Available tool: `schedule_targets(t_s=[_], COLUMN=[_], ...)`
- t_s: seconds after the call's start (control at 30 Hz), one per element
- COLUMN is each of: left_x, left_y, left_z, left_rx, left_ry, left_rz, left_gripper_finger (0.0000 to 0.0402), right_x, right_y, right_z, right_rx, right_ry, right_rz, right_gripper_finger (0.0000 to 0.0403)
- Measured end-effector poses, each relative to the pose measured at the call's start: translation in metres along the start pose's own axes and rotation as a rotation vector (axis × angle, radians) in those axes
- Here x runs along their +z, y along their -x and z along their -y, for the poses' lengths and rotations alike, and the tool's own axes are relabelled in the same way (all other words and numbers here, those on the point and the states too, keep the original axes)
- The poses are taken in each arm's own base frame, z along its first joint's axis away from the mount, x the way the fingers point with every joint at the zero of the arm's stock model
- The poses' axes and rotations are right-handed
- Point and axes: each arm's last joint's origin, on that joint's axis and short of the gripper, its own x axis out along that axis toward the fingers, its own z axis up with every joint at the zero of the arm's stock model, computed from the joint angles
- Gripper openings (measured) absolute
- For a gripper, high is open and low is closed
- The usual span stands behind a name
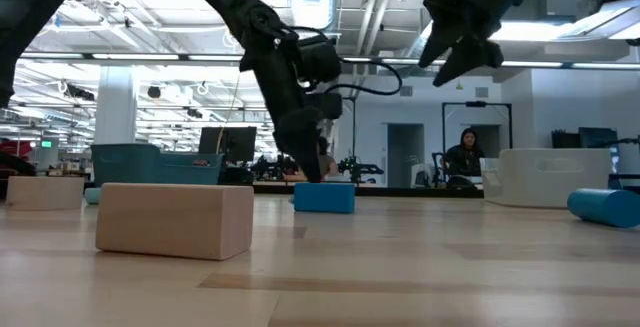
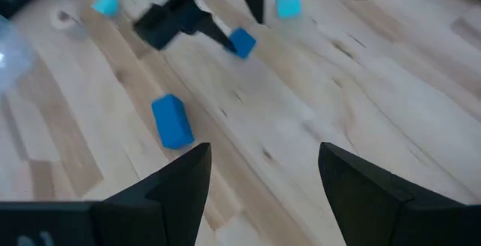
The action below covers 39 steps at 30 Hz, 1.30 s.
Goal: Sort & place blocks by color
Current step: Put the top left blue block into the blue bin
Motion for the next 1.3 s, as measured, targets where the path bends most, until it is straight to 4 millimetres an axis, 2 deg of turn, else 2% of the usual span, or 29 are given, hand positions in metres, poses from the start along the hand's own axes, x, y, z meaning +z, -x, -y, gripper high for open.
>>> schedule_targets(t_s=[0.13, 0.23, 0.4, 0.73, 0.83, 0.93, 1.07, 1.3], left_x=[-0.001, -0.001, -0.005, -0.012, -0.013, -0.014, -0.015, -0.015], left_y=[0.009, 0.008, -0.008, -0.031, -0.034, -0.035, -0.029, 0.0], left_z=[0.002, 0.002, 0.001, -0.003, -0.003, -0.003, -0.005, -0.008], left_rx=[0.002, -0.012, -0.019, 0.026, 0.023, 0.024, 0.025, 0.013], left_ry=[0.016, 0.003, 0.016, 0.031, 0.035, 0.047, 0.077, 0.191], left_rz=[-0.016, -0.018, -0.05, -0.115, -0.124, -0.129, -0.142, -0.137], left_gripper_finger=[0.0224, 0.0224, 0.0224, 0.0223, 0.0207, 0.0167, 0.0104, 0.0102], right_x=[0.01, 0.015, 0.018, 0.018, 0.018, 0.019, 0.022, 0.037], right_y=[-0.001, -0.002, -0.003, -0.003, -0.003, -0.003, -0.003, -0.003], right_z=[0.004, 0.008, 0.015, 0.014, 0.014, 0.016, 0.022, 0.035], right_rx=[0.054, 0.072, 0.067, 0.068, 0.07, 0.067, 0.055, 0.123], right_ry=[-0.009, -0.011, -0.033, -0.085, -0.085, -0.091, -0.095, -0.085], right_rz=[0.042, 0.049, 0.041, 0.039, 0.037, 0.039, 0.047, 0.097], right_gripper_finger=[0.027, 0.027, 0.027, 0.027, 0.027, 0.027, 0.0269, 0.0265])
